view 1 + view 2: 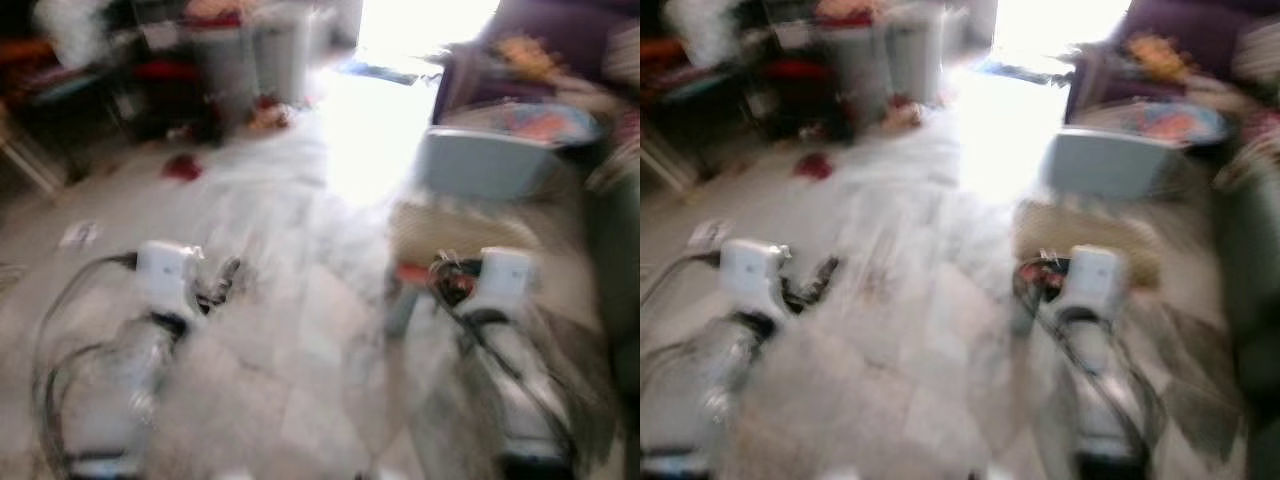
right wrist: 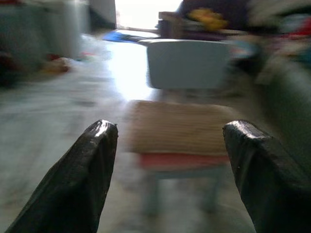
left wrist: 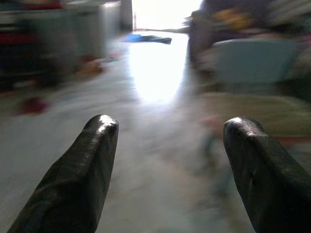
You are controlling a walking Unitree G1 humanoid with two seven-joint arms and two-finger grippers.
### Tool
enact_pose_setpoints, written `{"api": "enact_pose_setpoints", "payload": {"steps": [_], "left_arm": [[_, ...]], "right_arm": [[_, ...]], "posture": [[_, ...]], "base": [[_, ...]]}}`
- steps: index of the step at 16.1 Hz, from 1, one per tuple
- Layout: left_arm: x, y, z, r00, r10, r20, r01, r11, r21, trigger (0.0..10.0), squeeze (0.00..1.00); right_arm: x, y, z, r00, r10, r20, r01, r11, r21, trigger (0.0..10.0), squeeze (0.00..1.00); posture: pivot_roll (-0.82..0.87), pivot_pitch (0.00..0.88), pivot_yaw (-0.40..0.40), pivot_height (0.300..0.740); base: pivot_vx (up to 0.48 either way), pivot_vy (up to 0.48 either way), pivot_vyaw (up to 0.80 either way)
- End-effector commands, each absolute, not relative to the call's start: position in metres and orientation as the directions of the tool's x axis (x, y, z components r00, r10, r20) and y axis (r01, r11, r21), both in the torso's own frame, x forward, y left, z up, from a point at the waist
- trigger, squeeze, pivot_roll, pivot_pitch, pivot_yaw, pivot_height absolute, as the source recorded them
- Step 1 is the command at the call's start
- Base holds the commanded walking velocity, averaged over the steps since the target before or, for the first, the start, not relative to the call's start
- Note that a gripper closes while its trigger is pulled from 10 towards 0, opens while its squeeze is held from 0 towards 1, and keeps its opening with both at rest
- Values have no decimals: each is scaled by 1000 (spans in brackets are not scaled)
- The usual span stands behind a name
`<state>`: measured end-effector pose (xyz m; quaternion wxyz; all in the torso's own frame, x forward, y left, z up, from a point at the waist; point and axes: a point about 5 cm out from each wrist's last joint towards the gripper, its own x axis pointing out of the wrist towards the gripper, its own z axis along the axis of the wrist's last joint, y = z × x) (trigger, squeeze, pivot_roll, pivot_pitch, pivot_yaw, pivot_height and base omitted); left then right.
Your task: Move the pillow to the sofa
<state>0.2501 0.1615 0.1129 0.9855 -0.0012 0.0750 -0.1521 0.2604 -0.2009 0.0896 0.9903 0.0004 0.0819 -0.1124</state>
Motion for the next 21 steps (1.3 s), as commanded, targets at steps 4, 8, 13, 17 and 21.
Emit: {"api": "enact_pose_setpoints", "payload": {"steps": [4, 8, 13, 17, 21], "left_arm": [[249, 171, 117, 950, -272, -153, 276, 961, 2, 10000, 0], [249, 170, 115, 946, -282, -162, 285, 959, -2, 10000, 0], [249, 170, 115, 946, -278, -167, 282, 959, 1, 10000, 0], [250, 170, 115, 950, -266, -163, 270, 963, 1, 10000, 0], [250, 170, 115, 954, -252, -164, 255, 967, -7, 10000, 0]], "right_arm": [[263, -190, 94, 970, -195, -148, 197, 980, -4, 10000, 0], [263, -192, 94, 968, -200, -149, 200, 980, -12, 10000, 0], [264, -192, 95, 969, -199, -147, 199, 980, -17, 10000, 0], [267, -192, 96, 971, -191, -140, 191, 981, -12, 10000, 0], [270, -190, 99, 976, -175, -131, 175, 984, -12, 10000, 0]], "posture": [[23, 0, -47, 740], [19, 0, -52, 740], [23, 0, -57, 740], [26, 0, -60, 740], [23, 0, -63, 740]], "base": [[356, 0, -763], [344, 0, -763], [344, 0, -763], [342, 0, -603], [412, 189, 0]]}}
